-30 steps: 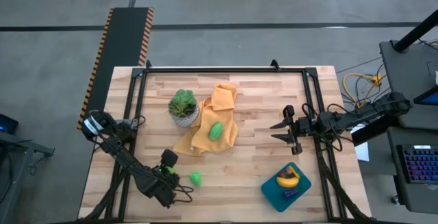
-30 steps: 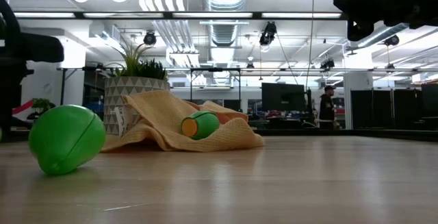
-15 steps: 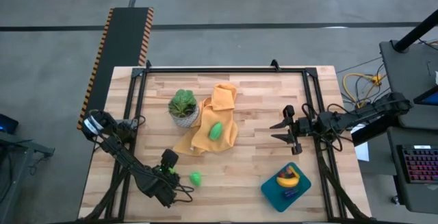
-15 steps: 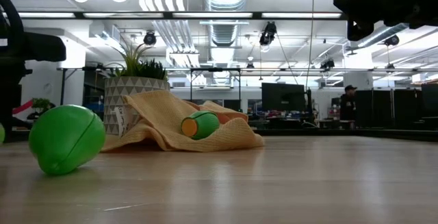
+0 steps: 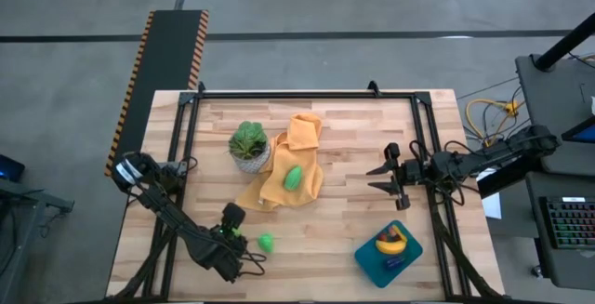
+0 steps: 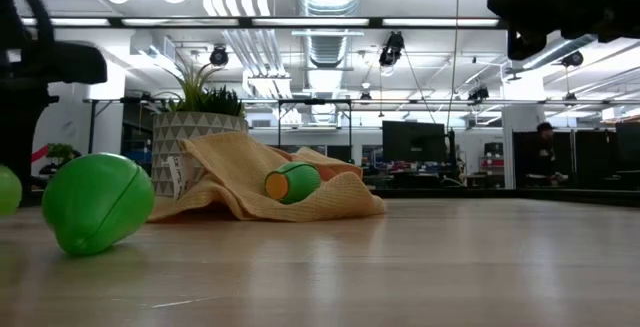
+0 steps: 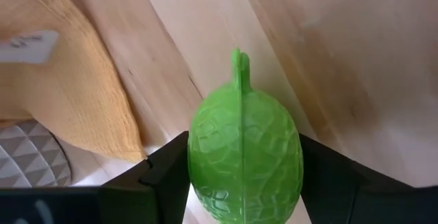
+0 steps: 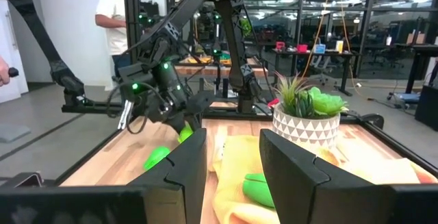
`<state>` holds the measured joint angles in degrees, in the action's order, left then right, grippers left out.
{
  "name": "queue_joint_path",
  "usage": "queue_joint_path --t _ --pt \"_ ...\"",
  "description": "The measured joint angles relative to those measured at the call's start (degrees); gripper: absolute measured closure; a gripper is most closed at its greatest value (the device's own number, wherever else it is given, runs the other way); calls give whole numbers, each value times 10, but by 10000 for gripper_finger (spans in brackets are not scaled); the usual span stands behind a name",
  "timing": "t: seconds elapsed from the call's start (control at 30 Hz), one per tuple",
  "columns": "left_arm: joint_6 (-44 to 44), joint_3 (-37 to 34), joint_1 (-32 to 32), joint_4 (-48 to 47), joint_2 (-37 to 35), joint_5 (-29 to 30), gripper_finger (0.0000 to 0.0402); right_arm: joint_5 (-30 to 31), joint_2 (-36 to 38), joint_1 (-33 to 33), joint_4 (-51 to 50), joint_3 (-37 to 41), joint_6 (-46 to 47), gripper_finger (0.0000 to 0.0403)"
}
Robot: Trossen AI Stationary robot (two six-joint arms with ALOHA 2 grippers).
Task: Pick and placing Produce into tupperware
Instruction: Put the melon into the blue bin
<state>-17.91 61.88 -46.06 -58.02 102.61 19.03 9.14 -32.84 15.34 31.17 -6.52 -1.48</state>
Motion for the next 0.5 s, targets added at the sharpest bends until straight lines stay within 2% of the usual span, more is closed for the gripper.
queue_joint_path --t 0.3,0.5 --pt "-18 12 0 -5 -9 26 200 0 0 0 -10 0 6 275" --pt "-68 12 0 8 -43 51 200 0 0 0 -9 0 10 275"
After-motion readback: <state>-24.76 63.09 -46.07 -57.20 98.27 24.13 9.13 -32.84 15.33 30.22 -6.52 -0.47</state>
